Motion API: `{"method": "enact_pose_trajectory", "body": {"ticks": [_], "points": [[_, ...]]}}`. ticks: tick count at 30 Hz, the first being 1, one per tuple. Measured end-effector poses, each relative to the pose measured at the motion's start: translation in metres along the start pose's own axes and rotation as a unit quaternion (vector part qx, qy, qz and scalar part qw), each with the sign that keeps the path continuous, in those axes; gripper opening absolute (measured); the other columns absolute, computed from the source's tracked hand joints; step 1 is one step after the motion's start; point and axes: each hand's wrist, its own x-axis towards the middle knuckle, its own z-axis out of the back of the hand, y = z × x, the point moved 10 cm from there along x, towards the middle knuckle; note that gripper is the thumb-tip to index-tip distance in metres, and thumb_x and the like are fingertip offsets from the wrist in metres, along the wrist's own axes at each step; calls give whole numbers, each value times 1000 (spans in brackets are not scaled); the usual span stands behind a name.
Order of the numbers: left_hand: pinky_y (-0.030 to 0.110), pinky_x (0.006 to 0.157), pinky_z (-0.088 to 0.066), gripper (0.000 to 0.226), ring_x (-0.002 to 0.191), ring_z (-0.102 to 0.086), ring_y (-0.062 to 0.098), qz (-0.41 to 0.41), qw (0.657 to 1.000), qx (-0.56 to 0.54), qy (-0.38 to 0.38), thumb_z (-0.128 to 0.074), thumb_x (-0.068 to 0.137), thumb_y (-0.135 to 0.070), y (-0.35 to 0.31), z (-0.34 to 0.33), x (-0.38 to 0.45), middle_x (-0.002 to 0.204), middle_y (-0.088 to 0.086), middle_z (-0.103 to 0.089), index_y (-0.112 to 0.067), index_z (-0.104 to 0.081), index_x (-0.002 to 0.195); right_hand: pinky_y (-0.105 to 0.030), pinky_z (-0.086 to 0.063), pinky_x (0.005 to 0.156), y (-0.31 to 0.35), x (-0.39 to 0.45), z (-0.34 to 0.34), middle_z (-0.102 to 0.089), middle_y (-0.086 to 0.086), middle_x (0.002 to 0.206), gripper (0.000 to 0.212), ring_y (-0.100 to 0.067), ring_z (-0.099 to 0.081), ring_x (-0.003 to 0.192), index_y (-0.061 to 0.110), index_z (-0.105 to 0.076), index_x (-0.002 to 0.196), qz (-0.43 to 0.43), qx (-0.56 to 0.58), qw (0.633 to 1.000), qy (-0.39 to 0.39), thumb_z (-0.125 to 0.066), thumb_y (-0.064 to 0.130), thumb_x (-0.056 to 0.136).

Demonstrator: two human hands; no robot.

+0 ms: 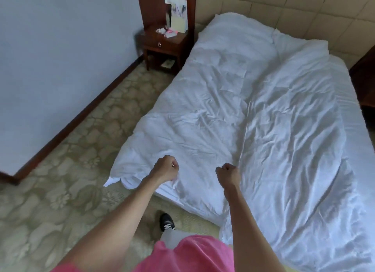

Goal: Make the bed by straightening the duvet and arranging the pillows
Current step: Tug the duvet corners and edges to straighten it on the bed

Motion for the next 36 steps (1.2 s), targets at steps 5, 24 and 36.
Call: {"method": "enact_pose_trajectory", "body": {"ticks": [5,24,36], "points": [[19,49,-47,22,55,-64,11,50,996,-13,-69,-47,94,-11,60,117,28,82,9,-73,-4,-66,88,-27,-14,52,77,10,-138,-24,-3,60,33,-17,-21,59,12,-30,60,24,-1,996,92,-53,-4,77],[18,46,-43,19,53,-62,11,56,994,-93,-18,-48,97,-14,282,349,153,77,4,-72,-11,-65,90,-32,-32,55,222,0,-438,-35,-2,57,34,-20,-35,57,15,-35,58,13,-67,991,116,-56,4,83],[34,70,-57,22,58,-67,11,-74,995,8,74,-46,99,-16,262,494,267,78,-1,-73,-16,-65,89,-28,-28,51,323,7,-516,-36,-1,57,31,-16,-34,54,13,-35,61,-10,-41,999,-10,-56,3,82]]}}
